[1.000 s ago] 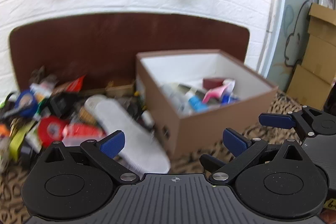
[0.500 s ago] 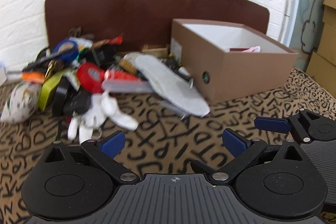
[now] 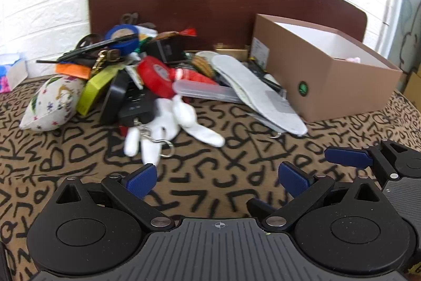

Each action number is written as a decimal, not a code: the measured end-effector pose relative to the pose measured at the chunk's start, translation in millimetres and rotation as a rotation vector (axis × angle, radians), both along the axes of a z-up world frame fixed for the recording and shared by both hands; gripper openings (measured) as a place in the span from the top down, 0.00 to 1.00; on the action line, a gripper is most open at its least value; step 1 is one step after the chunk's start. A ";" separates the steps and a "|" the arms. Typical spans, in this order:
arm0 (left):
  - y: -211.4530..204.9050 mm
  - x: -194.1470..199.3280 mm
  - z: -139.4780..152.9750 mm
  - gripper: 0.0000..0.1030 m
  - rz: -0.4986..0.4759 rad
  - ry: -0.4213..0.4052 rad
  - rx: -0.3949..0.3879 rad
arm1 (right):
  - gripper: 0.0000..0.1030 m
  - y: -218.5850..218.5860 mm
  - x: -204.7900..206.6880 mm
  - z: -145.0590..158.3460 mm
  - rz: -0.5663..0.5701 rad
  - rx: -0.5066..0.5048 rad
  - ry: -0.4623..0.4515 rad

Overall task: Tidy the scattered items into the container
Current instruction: 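Move both grippers back over the pile of items, then grasp the black luggage scale with the left gripper beside the right gripper, then lift the black luggage scale out of the pile with both grippers, then carry the luggage scale with both grippers over the cardboard box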

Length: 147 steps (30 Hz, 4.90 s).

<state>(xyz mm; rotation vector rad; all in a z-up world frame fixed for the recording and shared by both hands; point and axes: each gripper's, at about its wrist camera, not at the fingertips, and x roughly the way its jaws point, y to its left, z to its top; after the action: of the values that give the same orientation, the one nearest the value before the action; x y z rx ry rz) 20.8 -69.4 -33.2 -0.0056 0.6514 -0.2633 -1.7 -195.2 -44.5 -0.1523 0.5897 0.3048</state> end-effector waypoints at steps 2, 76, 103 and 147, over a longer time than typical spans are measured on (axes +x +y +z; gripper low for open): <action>7.0 2.6 1.9 0.02 0.010 -0.010 0.007 | 0.00 3.9 3.1 0.5 0.009 0.008 -0.003; 2.0 -39.8 -6.4 0.36 -0.217 0.274 -0.041 | 0.62 18.1 -88.3 -2.4 0.180 -0.038 0.055; 19.1 44.3 -9.4 0.16 -0.107 0.290 -0.120 | 0.49 3.9 -41.3 -9.9 0.079 0.037 0.056; -36.5 22.9 31.4 0.37 -0.196 0.186 -0.073 | 0.47 -6.7 -45.7 21.6 0.051 0.039 -0.006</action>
<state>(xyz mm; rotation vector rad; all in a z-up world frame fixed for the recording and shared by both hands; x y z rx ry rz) 43.7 -105.8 -1.8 -0.0369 0.8287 -0.4801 -47.4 -201.9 -22.9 -0.1305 0.5741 0.3650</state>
